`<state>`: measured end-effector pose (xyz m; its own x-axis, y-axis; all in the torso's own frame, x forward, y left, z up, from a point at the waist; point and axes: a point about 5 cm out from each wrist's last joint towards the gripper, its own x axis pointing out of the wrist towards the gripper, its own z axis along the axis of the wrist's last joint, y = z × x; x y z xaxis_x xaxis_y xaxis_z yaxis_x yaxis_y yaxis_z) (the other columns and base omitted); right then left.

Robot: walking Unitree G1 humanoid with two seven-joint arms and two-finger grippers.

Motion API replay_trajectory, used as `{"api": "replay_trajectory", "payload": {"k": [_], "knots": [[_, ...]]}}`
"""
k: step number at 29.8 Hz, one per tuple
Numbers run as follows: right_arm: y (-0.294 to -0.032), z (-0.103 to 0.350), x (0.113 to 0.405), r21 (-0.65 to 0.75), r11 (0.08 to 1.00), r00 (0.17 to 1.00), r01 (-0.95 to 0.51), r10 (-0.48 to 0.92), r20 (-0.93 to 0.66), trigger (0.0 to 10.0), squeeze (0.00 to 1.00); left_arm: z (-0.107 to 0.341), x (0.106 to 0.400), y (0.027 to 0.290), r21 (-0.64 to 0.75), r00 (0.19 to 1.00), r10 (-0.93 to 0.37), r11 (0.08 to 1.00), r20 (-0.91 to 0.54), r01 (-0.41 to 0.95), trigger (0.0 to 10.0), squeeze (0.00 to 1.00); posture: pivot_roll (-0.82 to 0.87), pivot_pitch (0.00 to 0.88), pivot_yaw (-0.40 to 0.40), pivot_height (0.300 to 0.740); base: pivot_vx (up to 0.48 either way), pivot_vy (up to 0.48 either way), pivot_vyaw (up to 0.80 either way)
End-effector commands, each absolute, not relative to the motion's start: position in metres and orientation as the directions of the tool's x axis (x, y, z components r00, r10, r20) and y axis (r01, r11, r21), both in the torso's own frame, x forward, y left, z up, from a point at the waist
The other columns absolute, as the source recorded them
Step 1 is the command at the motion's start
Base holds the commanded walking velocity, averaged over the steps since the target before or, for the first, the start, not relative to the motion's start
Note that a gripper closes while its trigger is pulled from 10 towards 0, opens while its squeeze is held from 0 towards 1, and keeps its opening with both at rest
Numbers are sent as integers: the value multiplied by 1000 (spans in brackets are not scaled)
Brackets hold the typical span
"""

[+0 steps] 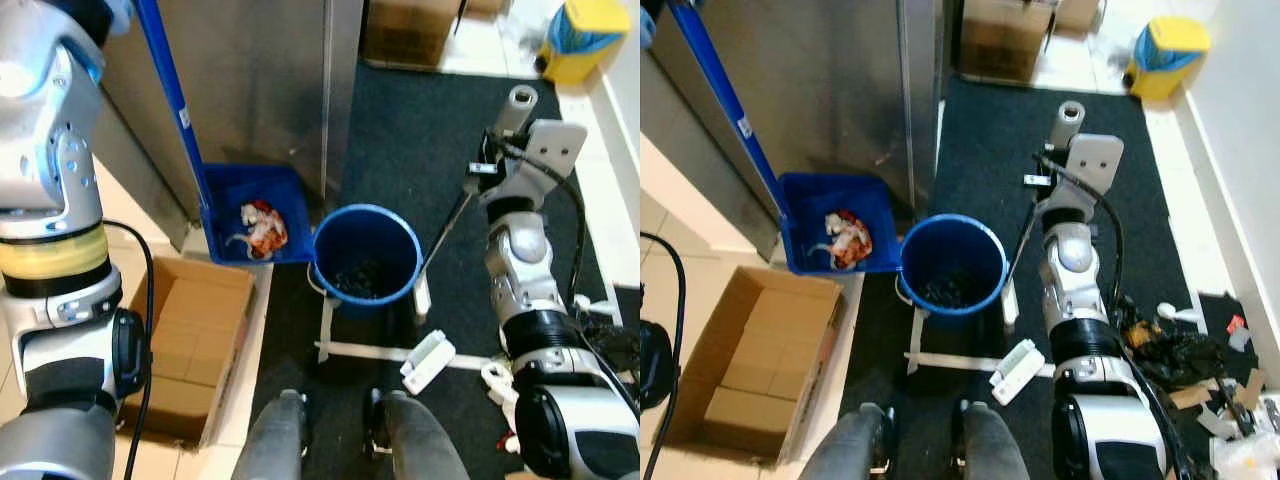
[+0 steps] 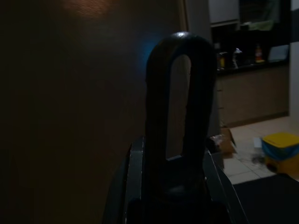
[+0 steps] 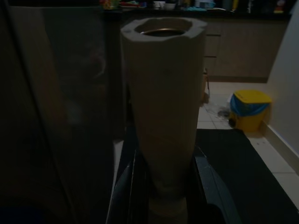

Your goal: Sweep floor

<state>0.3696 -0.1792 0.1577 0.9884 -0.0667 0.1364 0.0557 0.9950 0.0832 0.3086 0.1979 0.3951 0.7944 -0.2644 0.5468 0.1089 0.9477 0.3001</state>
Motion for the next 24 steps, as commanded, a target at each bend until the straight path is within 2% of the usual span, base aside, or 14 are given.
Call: {"api": "replay_trajectory", "payload": {"k": [1, 20, 24], "knots": [[-181, 160, 368, 94, 994, 984, 59, -74, 160, 10000, 0, 402, 301, 193, 323, 751, -292, 940, 593, 111, 10000, 0, 36, 161, -8, 740, 0, 0, 0], [-181, 159, 368, 94, 994, 984, 57, -71, 162, 10000, 0, 398, 304, 189, 370, 751, -307, 925, 584, 90, 10000, 0, 38, 157, -8, 740, 0, 0, 0], [-181, 159, 368, 93, 994, 984, 58, -72, 161, 10000, 0, 396, 306, 188, 371, 755, -310, 924, 578, 95, 10000, 0, 34, 155, -8, 740, 0, -387, 0]]}}
